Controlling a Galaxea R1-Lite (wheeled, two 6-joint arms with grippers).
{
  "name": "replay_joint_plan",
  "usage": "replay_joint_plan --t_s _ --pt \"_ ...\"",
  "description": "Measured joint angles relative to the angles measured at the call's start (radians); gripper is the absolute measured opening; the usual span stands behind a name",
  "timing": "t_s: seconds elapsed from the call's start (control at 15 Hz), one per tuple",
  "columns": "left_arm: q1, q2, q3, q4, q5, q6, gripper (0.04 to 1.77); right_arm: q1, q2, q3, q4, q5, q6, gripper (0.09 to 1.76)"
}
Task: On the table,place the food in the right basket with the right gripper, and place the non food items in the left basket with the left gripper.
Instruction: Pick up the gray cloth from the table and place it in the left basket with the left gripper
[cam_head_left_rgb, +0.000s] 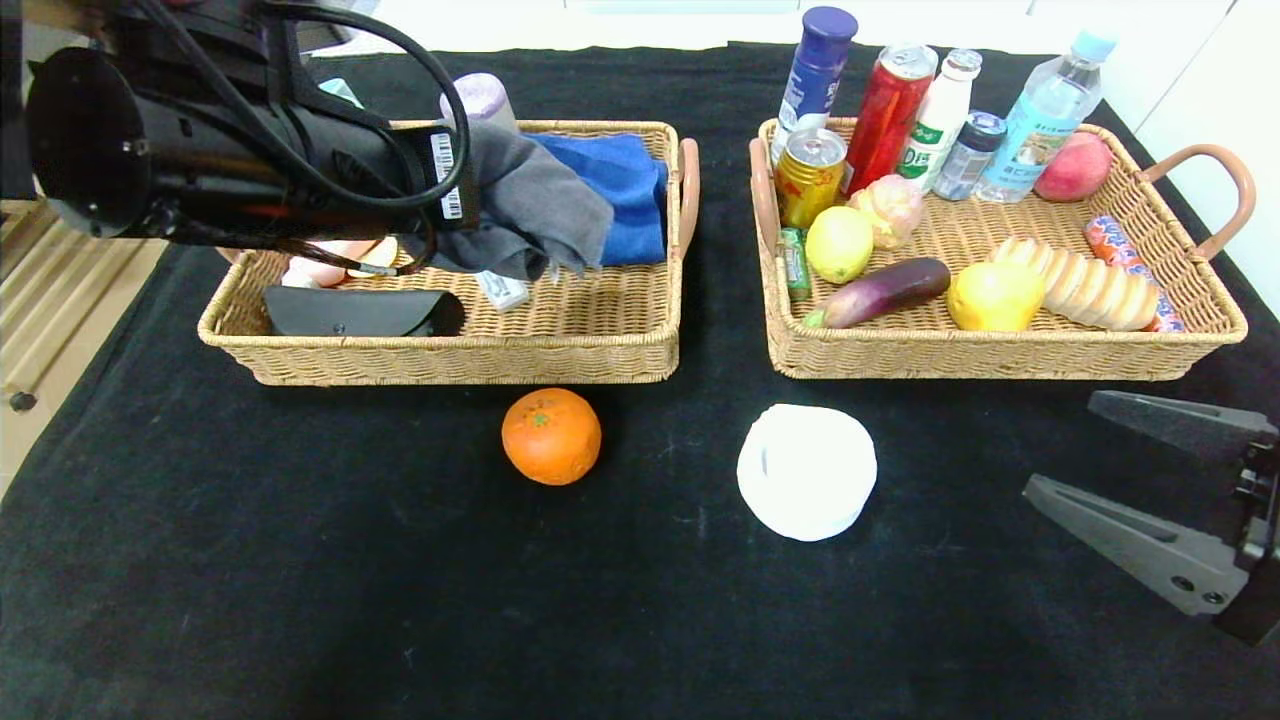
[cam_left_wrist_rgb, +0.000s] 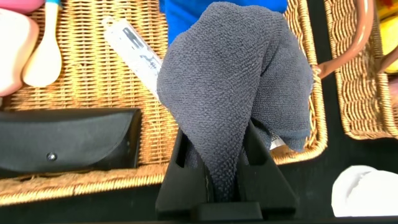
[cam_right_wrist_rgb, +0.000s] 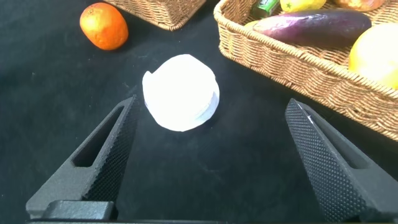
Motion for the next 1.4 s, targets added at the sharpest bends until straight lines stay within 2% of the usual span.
replay_joint_plan --t_s 0.47,0.8,1.07,1.4 --pt "0.002 0.077 -0.069 -0.003 0.002 0.003 0.25 -0.001 -0.001 0.000 0.001 0.000 0.000 1.71" --pt "0.004 0.105 -0.081 -0.007 0.007 0.003 0.25 -0.003 -0.001 0.000 -0.001 0.000 0.000 1.71" --pt "0.004 0.108 -0.081 -0.004 0.007 0.003 0.82 -0.004 -0.003 0.000 -0.001 0.000 -0.001 1.71" --pt "0.004 0.102 -0.066 0.001 0.010 0.001 1.25 -0.004 -0.003 0.000 -0.001 0.000 -0.001 1.71"
